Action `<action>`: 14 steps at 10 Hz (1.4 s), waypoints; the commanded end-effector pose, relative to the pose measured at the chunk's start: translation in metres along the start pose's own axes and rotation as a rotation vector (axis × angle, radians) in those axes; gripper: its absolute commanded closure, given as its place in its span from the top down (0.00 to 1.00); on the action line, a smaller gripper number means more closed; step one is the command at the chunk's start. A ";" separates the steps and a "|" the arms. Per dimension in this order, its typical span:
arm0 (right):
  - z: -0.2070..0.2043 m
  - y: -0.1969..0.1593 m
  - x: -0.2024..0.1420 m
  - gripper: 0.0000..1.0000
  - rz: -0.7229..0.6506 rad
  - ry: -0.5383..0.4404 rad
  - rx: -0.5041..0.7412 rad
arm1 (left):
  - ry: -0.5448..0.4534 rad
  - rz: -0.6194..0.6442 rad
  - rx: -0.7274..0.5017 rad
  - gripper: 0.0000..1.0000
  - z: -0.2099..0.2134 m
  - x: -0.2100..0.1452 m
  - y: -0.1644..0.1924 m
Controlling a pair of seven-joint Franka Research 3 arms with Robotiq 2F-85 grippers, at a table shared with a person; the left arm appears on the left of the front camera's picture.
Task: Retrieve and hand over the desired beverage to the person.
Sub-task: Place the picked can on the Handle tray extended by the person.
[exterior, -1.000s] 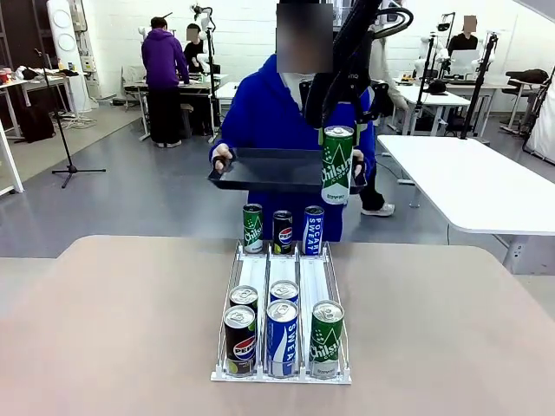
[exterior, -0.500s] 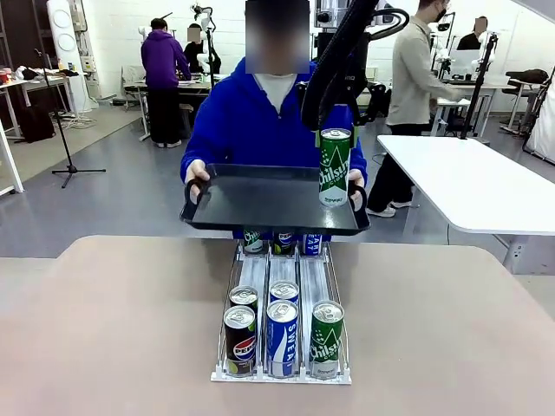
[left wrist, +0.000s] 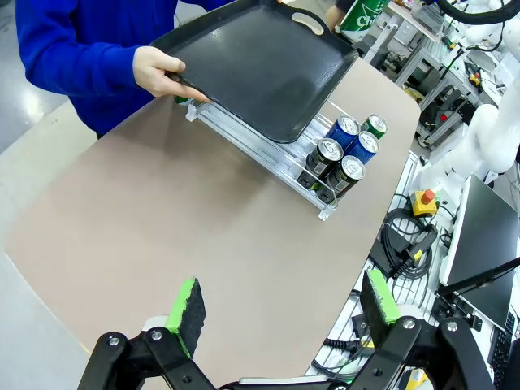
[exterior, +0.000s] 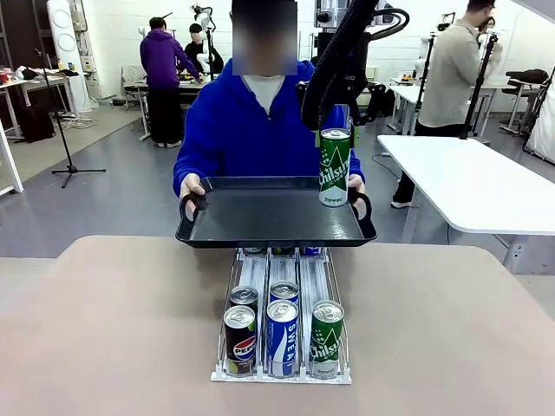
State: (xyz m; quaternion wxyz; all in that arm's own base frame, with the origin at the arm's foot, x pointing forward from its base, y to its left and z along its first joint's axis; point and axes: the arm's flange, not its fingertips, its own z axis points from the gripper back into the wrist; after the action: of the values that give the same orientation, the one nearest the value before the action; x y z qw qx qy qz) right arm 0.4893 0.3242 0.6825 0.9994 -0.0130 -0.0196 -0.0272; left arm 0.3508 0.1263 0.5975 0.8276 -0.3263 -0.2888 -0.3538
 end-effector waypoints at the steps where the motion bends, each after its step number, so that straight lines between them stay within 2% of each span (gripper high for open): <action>1: 0.004 -0.003 -0.004 0.00 -0.004 -0.003 -0.006 | -0.017 -0.023 -0.010 1.00 0.001 0.000 0.001; 5: 0.004 -0.003 -0.004 0.00 -0.004 -0.003 -0.006 | -0.017 -0.023 -0.010 1.00 0.001 0.000 0.001; 6: 0.000 0.000 0.000 0.58 0.000 0.000 0.000 | -0.017 -0.023 -0.010 1.00 0.001 0.000 0.001; 9: -0.024 -0.002 0.032 0.58 0.078 -0.038 0.021 | -0.017 -0.023 -0.010 1.00 0.001 0.000 0.001; 14: -0.052 -0.002 0.061 0.58 0.060 0.014 0.041 | -0.017 -0.023 -0.010 1.00 0.001 0.000 0.001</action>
State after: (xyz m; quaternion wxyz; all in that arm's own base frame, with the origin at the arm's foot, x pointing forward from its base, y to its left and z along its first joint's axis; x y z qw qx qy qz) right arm 0.5492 0.3193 0.6253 0.9999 0.0044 -0.0130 0.0028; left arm 0.3509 0.1264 0.5975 0.8276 -0.3263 -0.2888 -0.3538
